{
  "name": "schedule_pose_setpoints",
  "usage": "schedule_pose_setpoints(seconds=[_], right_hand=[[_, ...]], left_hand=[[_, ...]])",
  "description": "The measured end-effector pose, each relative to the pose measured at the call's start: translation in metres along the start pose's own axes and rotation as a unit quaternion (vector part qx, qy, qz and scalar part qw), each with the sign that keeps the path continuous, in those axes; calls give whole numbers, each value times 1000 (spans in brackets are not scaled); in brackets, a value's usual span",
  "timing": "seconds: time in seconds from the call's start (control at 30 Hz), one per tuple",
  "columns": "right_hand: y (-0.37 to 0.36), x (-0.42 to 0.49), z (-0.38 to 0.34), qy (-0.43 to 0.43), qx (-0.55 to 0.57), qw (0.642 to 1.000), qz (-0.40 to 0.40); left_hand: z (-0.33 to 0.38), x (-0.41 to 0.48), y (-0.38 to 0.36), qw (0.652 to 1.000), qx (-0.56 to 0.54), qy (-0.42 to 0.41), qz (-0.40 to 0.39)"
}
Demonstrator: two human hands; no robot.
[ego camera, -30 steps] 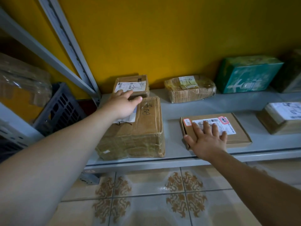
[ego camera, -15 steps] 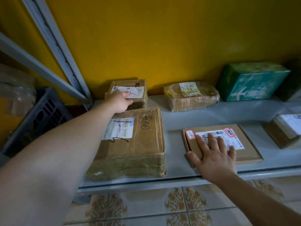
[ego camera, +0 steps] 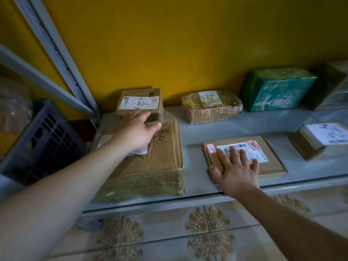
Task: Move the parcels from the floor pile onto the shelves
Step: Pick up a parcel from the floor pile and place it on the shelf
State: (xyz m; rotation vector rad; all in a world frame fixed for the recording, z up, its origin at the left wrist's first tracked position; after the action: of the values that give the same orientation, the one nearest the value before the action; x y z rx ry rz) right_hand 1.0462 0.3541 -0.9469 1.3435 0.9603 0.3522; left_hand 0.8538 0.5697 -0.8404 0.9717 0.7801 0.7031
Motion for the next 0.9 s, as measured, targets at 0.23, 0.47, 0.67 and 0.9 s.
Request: schedule_pose_setpoints(seconds=[0.23,0.47,0.67,0.9], right_hand=[[2,-6,-7,1,6,1000,1],[3,-12,-9,13,0,1000,-7],[16,-12,-9,19,5,999,-44],[145,-79,-7,42,-27,998,-41]], left_hand=[[16,-65,-36,992,103,0,-75],[15,-54,-29,993,104,-3,-52],[16,-54,-26,994,88,7,-70],[53,-106,24,987,37,-2,-157]])
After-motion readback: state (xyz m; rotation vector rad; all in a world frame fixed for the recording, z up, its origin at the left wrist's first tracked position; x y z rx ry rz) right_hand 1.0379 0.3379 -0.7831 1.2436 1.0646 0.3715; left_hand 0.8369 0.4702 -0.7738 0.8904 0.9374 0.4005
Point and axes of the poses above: each hand's wrist, its own x-axis towards the middle knuckle, its own y-axis out of the back of the hand, z = x × y, the point moved 6 cm from there along x, towards the middle knuckle, and after that the axes turned 10 degrees about -z, right-handed, at the moved point
